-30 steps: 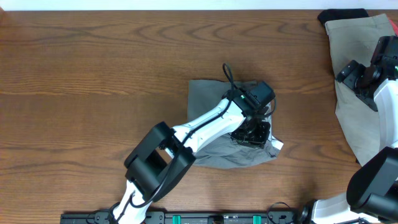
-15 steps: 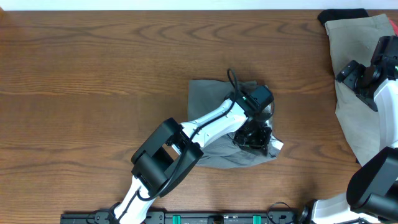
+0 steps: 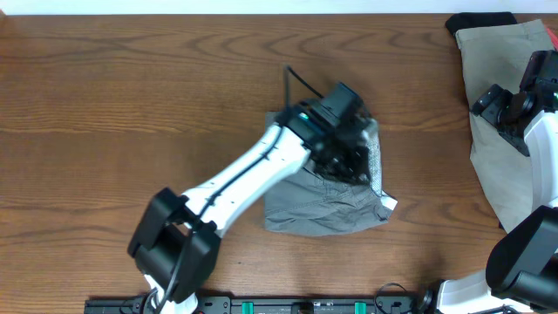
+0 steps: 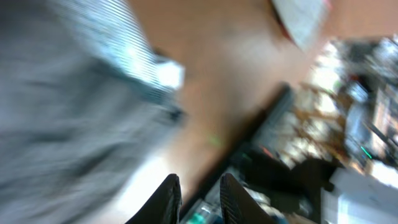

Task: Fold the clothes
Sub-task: 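Press the folded layer down with the left gripper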

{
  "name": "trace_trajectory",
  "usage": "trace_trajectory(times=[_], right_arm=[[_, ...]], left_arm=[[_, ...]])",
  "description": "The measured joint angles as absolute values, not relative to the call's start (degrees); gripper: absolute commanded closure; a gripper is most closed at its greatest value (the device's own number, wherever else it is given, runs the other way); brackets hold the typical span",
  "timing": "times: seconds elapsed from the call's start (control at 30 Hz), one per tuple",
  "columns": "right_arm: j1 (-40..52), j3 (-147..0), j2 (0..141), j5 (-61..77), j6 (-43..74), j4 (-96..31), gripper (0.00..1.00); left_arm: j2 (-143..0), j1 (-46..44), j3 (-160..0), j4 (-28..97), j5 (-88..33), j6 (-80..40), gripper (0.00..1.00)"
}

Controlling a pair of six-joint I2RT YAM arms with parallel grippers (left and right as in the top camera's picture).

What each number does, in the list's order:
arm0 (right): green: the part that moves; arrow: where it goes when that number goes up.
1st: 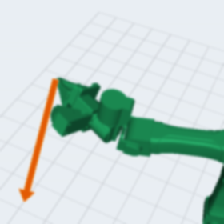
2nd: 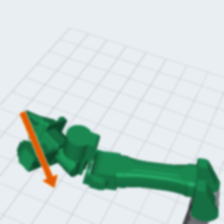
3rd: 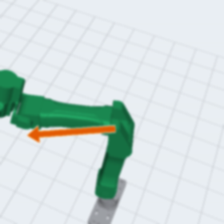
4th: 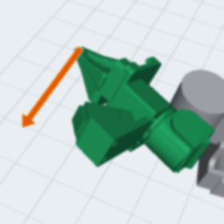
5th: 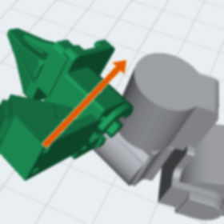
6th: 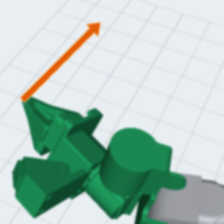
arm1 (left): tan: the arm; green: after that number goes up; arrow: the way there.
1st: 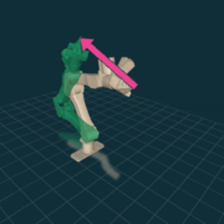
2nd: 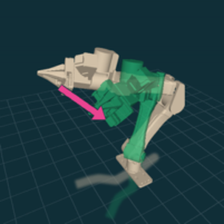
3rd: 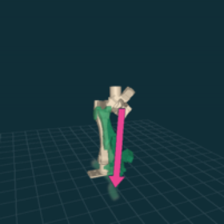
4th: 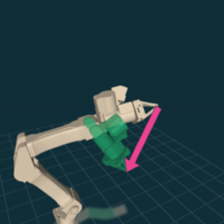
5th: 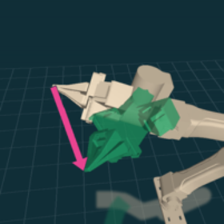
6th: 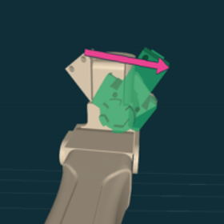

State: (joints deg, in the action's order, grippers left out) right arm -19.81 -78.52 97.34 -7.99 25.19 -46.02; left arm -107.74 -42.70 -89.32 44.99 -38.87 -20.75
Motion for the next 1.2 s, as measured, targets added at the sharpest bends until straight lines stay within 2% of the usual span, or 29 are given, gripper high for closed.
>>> trace_trajectory(times=[0.27,0.6,1.13,1.2], right_arm=[[-19.81,-78.52,97.34,-7.99,25.19,-46.02,0.01],[-19.81,-78.52,97.34,-7.99,25.19,-46.02,0.01],[-19.81,-78.52,97.34,-7.99,25.19,-46.02,0.01],[-19.81,-78.52,97.34,-7.99,25.19,-46.02,0.01]], left_arm=[[-111.98,-41.71,-89.32,45.65,-29.80,-21.43,0.76],[-122.17,-46.00,-89.27,44.42,-33.08,-22.70,0.76],[-123.15,-50.72,-89.27,41.65,-32.10,-24.03,0.76],[-123.79,-50.68,-89.27,41.41,-32.08,-24.12,0.64]])
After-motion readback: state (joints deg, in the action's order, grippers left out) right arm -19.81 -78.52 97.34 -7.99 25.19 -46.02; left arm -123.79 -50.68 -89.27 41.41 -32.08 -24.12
